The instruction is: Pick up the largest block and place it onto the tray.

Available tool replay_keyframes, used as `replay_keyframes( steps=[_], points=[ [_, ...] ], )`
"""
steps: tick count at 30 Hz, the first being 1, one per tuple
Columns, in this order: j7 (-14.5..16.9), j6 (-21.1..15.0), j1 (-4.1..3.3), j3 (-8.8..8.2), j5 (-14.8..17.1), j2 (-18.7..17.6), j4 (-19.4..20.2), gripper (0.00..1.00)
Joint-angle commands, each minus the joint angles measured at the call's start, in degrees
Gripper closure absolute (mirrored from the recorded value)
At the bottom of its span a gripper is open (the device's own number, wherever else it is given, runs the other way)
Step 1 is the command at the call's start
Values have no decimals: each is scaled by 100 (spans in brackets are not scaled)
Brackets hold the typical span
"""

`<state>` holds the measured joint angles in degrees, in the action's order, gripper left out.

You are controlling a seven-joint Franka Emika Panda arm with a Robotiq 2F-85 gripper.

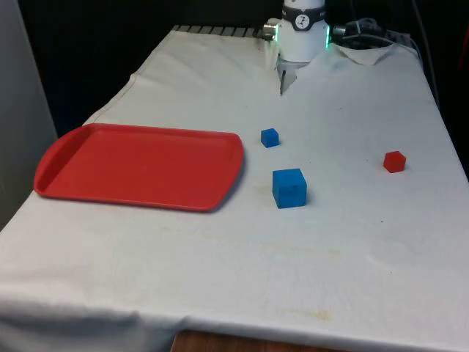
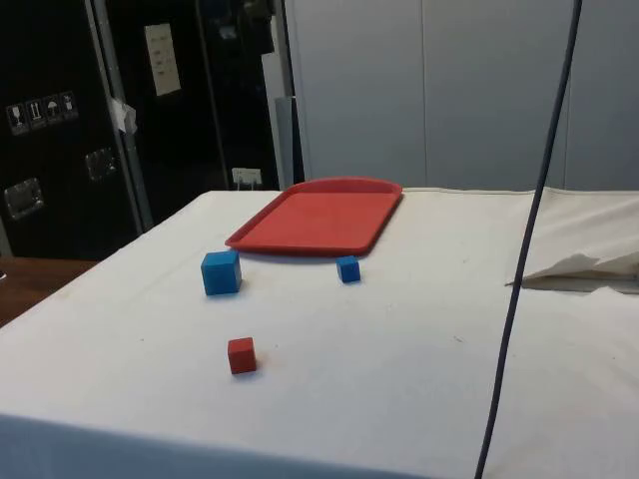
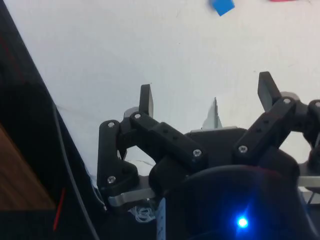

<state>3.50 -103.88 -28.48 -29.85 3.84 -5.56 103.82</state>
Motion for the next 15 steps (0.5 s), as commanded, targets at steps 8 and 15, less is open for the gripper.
replay_keyframes(
  steps=[8, 15],
  points=[
    [0, -218, 0, 46, 52, -166, -86, 0],
    [6, -756, -11, 126, 109, -212, 80, 0]
  ],
)
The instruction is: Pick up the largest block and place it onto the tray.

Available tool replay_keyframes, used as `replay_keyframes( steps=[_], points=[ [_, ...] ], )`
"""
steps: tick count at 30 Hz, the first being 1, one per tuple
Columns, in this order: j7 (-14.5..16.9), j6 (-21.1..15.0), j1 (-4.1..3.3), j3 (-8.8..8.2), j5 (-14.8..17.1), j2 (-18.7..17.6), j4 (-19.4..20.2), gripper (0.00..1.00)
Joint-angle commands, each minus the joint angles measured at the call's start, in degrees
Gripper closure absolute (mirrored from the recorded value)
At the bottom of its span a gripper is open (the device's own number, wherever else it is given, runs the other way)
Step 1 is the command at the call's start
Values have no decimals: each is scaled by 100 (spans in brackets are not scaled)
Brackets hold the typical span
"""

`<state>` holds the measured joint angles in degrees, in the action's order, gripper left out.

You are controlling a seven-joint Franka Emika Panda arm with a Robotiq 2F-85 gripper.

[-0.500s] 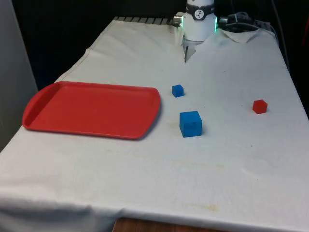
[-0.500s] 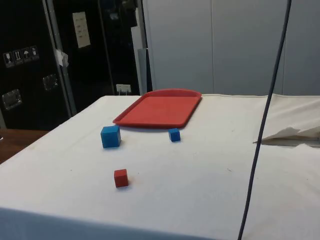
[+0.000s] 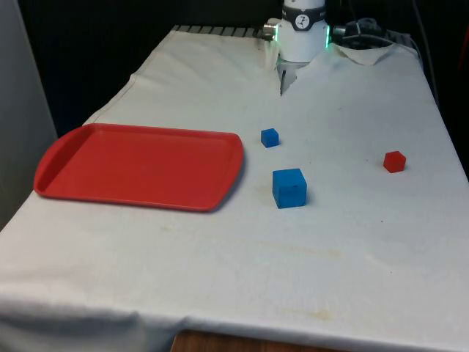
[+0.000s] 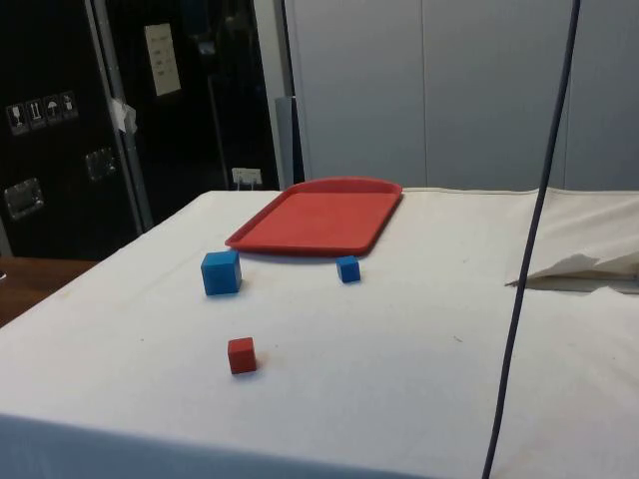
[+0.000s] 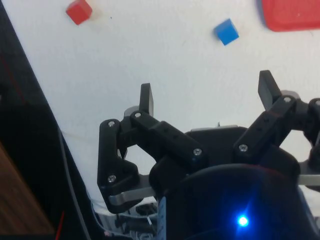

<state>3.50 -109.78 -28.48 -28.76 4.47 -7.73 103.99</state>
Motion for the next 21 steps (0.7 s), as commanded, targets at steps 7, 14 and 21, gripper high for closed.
replay_keyframes(
  steps=[7, 14, 21],
  points=[
    [17, -556, -6, 109, 63, -63, 275, 0],
    [29, -877, 0, 183, 166, -264, 361, 0],
    [57, -1157, 6, 246, 309, -544, 361, 0]
  ],
)
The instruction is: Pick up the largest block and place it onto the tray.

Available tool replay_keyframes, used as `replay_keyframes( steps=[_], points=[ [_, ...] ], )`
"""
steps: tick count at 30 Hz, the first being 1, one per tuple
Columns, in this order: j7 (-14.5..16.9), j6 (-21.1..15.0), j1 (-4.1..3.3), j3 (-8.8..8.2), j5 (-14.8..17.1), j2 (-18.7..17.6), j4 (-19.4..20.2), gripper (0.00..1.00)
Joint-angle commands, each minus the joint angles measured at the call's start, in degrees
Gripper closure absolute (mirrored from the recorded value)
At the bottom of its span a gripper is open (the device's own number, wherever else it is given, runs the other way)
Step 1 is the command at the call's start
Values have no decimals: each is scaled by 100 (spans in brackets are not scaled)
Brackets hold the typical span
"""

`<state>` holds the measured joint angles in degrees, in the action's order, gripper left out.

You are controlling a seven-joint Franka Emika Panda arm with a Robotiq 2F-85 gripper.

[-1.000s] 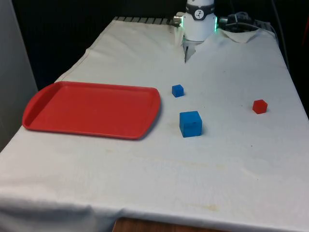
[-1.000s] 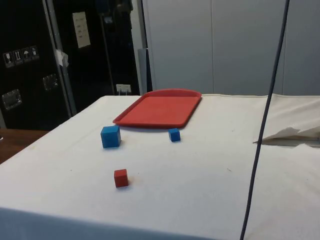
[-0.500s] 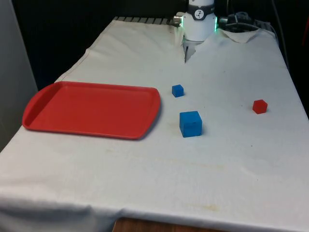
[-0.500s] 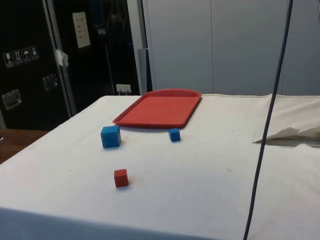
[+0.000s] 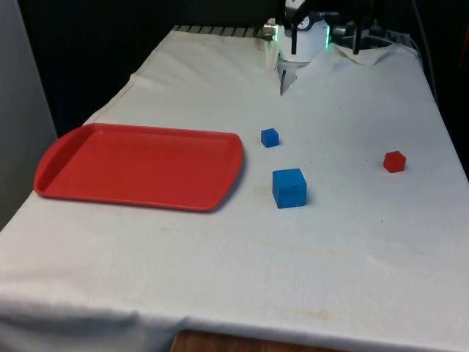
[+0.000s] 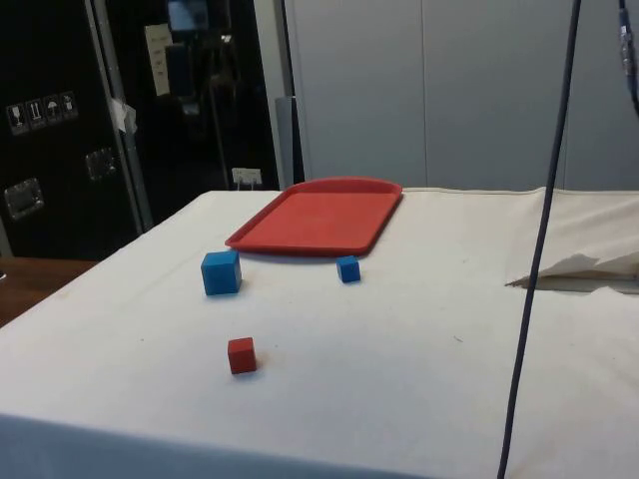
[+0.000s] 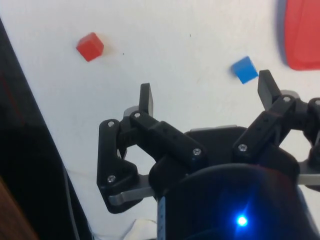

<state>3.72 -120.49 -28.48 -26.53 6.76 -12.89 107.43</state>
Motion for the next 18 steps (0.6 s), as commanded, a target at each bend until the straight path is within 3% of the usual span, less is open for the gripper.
replay_keyframes(
  steps=[1, 13, 14, 18],
  points=[
    [40, -120, 6, 34, 103, -74, 17, 0],
    [206, -653, 34, 132, 338, -539, 23, 0],
    [132, -561, 6, 97, 264, -527, 0, 0],
    [430, -802, 40, 126, 372, -665, 23, 0]
  ],
)
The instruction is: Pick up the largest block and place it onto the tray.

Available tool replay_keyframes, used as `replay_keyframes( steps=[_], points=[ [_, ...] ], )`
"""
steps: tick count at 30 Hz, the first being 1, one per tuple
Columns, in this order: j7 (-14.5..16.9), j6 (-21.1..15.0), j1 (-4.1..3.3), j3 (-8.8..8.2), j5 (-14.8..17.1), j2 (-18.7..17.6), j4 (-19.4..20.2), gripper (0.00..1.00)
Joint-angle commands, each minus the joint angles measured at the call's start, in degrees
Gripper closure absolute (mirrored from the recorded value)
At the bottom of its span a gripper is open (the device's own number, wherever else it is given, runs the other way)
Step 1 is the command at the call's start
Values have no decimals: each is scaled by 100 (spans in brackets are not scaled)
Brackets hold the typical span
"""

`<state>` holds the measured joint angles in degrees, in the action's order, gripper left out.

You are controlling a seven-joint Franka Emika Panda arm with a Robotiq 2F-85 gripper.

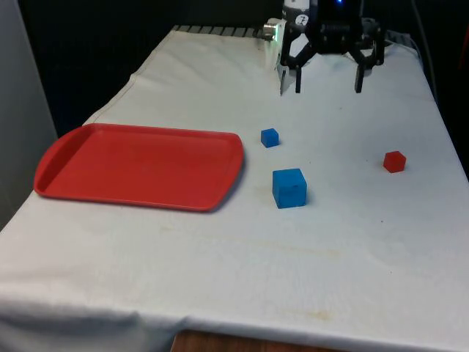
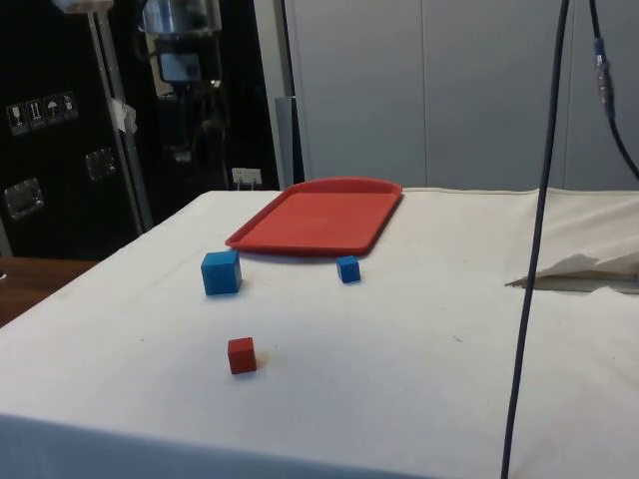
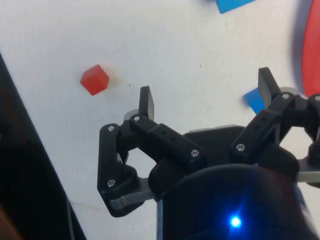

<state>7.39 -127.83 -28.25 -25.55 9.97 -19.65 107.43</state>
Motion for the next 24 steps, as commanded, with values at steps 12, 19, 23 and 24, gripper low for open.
replay_keyframes(
  steps=[12, 19, 23, 24],
  points=[
    [447, -344, 23, 34, 0, -235, 34, 0],
    [796, -659, 97, 92, 80, -556, -11, 0],
    [911, -745, 132, 92, 86, -710, -57, 0],
    [957, -785, 149, 92, 97, -768, -69, 0]
  ],
)
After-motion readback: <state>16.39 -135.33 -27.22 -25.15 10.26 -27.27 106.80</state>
